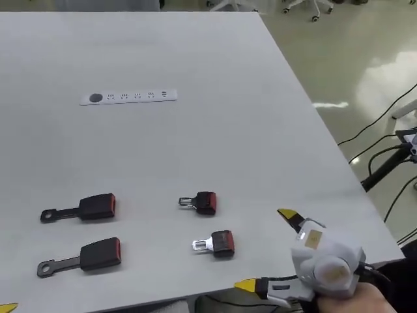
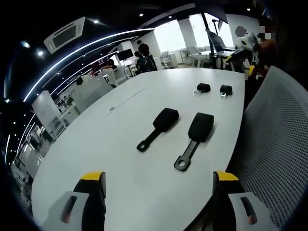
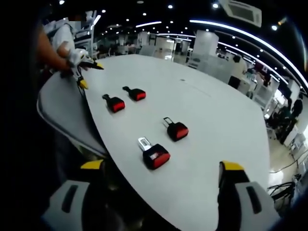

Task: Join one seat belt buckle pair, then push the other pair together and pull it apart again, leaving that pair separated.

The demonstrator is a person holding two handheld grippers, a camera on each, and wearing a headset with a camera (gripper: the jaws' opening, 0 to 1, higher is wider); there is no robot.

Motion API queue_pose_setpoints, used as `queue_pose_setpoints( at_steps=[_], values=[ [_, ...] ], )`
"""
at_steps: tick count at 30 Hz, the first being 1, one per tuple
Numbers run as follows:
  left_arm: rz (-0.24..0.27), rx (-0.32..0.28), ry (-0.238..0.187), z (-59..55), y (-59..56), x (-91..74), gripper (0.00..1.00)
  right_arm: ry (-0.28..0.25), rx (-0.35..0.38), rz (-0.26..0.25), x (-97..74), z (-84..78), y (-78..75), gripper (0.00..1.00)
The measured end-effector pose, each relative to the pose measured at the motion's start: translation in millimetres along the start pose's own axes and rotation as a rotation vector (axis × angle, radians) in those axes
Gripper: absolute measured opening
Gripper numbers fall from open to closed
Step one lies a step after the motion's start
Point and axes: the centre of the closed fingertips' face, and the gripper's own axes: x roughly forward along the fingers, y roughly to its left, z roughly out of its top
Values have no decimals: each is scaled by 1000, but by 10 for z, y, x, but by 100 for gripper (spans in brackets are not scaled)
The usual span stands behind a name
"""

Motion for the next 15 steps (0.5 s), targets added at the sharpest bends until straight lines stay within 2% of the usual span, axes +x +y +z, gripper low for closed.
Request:
queue_pose_setpoints(
  at_steps=[3, 8, 15],
  values=[
    [-6, 4, 4, 3, -21, -1, 93, -8, 13, -11, -30, 13, -29, 98],
    [0, 2, 19, -18, -37, -12, 91, -12, 6, 2, -31, 33, -5, 96],
    [-13, -2, 32, -46, -44, -9, 90, -7, 12, 19, 63, 59, -57, 91]
  ],
)
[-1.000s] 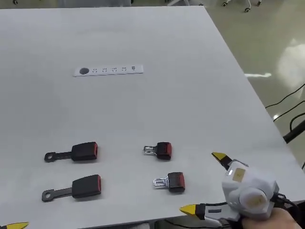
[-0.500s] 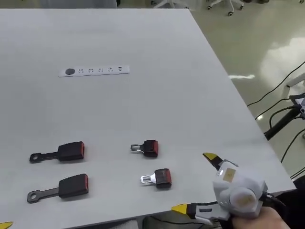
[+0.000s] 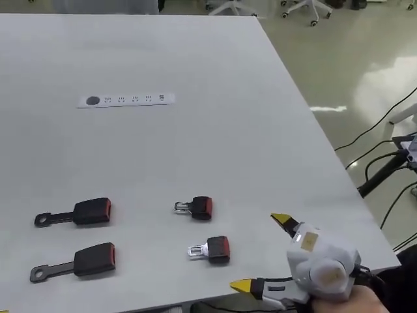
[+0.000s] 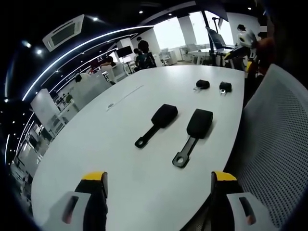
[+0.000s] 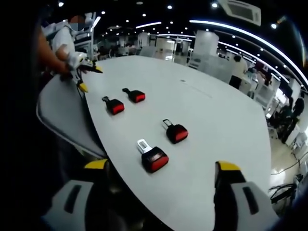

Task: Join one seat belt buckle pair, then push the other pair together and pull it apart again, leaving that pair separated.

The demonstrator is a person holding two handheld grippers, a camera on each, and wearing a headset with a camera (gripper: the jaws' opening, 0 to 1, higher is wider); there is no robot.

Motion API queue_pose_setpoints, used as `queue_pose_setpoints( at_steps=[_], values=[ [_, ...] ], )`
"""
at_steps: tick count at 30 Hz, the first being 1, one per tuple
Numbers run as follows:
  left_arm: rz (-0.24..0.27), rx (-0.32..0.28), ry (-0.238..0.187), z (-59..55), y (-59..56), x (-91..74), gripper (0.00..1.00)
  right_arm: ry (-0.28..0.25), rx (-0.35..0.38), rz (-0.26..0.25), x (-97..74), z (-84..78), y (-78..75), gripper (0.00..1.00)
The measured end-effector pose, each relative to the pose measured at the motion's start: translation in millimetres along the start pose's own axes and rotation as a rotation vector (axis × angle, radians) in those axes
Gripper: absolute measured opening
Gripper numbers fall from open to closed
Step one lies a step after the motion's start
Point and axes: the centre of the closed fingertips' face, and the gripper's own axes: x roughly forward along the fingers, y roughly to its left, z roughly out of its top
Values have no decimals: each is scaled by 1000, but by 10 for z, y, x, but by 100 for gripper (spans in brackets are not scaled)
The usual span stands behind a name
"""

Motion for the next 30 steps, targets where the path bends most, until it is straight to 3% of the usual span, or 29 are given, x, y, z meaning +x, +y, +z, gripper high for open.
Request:
queue_pose_setpoints(
  at_steps=[6, 11, 14, 20, 23, 26, 28, 30],
  values=[
    [-1, 24, -2, 5, -6, 3, 90, 15, -37, 42, 111, 17, 26, 87],
    [-6, 24, 24, -59, 3, 15, 89, 47, -41, 70, 133, 17, -44, 79],
    [-10, 44, 52, -115, -4, 37, 89, 45, -33, 100, 167, 5, -63, 68],
    [-25, 70, 113, -216, -46, 64, 86, 55, -96, 162, 285, 11, -88, 63],
    [-46, 97, 106, -181, -82, 71, 81, 46, -117, 199, 333, 47, -115, 59],
    [-74, 153, 107, -172, -137, 109, 86, 56, -141, 243, 392, 4, -99, 57],
    [-99, 151, 113, -173, -178, 126, 86, 78, -130, 273, 419, -60, -79, 52],
    [-106, 175, 100, -133, -180, 132, 85, 132, -150, 311, 416, -161, -25, 43]
  ],
)
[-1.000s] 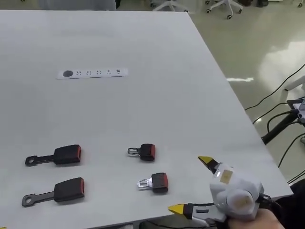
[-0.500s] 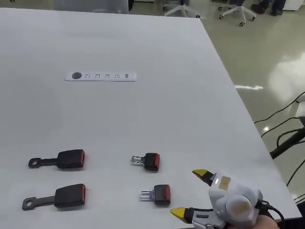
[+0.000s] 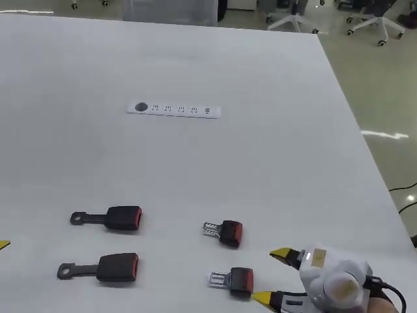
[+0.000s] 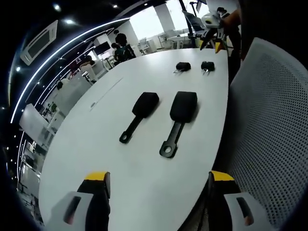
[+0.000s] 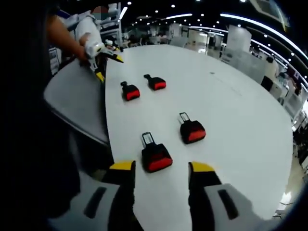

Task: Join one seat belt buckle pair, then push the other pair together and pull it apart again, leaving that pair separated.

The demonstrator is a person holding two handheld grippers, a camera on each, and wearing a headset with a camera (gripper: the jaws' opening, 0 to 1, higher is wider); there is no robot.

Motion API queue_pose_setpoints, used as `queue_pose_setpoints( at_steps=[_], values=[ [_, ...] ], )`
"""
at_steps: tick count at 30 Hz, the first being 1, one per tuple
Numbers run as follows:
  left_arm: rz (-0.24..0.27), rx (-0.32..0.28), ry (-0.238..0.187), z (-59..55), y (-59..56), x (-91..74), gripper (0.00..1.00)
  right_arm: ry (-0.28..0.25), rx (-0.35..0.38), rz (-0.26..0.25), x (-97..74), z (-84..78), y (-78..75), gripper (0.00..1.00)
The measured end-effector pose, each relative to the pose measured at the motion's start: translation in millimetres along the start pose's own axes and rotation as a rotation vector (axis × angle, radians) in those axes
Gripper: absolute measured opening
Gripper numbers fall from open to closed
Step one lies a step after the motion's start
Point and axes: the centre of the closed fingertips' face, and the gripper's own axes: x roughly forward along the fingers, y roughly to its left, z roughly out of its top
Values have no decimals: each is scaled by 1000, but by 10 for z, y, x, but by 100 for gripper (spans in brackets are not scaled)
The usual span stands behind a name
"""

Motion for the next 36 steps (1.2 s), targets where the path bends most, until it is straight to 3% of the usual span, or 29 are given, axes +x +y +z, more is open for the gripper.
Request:
queue_pose_setpoints(
  at_steps=[1, 3, 5, 7, 8, 10, 12, 13, 16, 20, 22, 23, 24, 29, 31, 33, 36],
  values=[
    [-1, 2, -6, 18, 7, -1, 85, 16, -14, 4, 13, -30, 11, 39],
    [1, 15, -19, 57, 31, -2, 85, 26, -91, -4, 46, -45, 16, 45],
    [-21, 20, -5, 71, 10, 16, 85, 31, -90, 6, 65, -51, 58, 48],
    [-70, 53, 12, 68, -51, 65, 85, 38, -93, 10, 77, -50, 73, 47],
    [-112, 42, 23, 74, -119, 104, 84, 44, -99, 11, 86, -55, 79, 48],
    [-132, 63, 13, 138, -150, 167, 84, 59, -127, 14, 107, -75, 92, 49],
    [-175, 75, 53, 138, -218, 228, 81, 61, -130, 21, 125, -68, 102, 49],
    [-198, 98, 71, 173, -248, 278, 80, 60, -130, 27, 140, -64, 108, 49],
    [-224, 137, 44, 368, -274, 410, 80, 73, -155, 40, 174, -70, 114, 47],
    [-279, 168, 83, 429, -307, 551, 72, 83, -172, 46, 212, -76, 88, 47],
    [-301, 166, 86, 488, -323, 618, 68, 92, -188, 51, 236, -102, 84, 46],
    [-328, 123, 87, 532, -359, 647, 64, 99, -191, 56, 249, -120, 88, 46],
    [-330, 109, 83, 552, -363, 660, 61, 105, -200, 59, 267, -132, 93, 45],
    [-350, 158, 69, 735, -379, 828, 57, 118, -213, 60, 332, -115, 67, 44],
    [-377, 157, 91, 688, -365, 886, 53, 117, -220, 63, 362, -96, 64, 44],
    [-392, 182, 85, 714, -400, 920, 48, 122, -228, 69, 398, -92, 59, 43],
    [-403, 175, 92, 754, -441, 987, 50, 133, -234, 78, 454, -120, 48, 43]
  ],
)
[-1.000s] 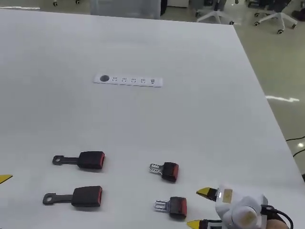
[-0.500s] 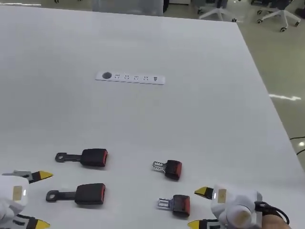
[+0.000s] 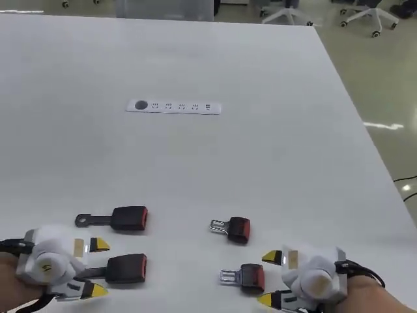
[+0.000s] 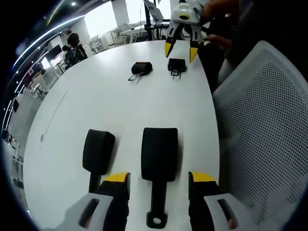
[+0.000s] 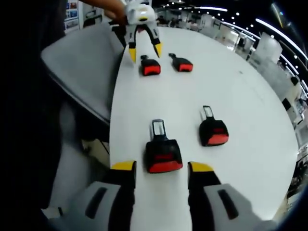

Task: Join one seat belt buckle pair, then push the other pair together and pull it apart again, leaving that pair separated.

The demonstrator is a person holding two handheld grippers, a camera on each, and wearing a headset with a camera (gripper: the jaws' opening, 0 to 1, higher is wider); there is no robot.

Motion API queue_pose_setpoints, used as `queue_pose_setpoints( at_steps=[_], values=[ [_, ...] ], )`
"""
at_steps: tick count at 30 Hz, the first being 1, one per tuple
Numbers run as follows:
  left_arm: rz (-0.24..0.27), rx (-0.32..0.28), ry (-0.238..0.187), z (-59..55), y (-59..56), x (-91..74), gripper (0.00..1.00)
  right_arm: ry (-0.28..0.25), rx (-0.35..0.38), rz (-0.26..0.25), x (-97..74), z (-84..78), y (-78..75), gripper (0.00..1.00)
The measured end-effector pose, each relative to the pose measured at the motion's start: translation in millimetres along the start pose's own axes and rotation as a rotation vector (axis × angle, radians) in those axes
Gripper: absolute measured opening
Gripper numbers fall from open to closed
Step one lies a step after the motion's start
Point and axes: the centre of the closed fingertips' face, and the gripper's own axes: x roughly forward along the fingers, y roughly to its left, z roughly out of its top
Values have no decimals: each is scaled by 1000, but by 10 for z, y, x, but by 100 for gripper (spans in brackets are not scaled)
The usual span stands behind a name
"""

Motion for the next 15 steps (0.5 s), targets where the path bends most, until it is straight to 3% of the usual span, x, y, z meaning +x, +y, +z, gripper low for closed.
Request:
queue_pose_setpoints(
  at_steps=[3, 8, 15],
  values=[
    [-6, 4, 2, 45, 2, 52, 49, 4, -4, 5, 37, -6, -4, 43],
    [-24, -5, 39, 57, -30, 151, 47, 3, -4, 16, 87, -6, -15, 42],
    [-54, -10, 102, -22, -32, 216, 46, 10, -4, 33, 123, -79, -54, 36]
  ],
)
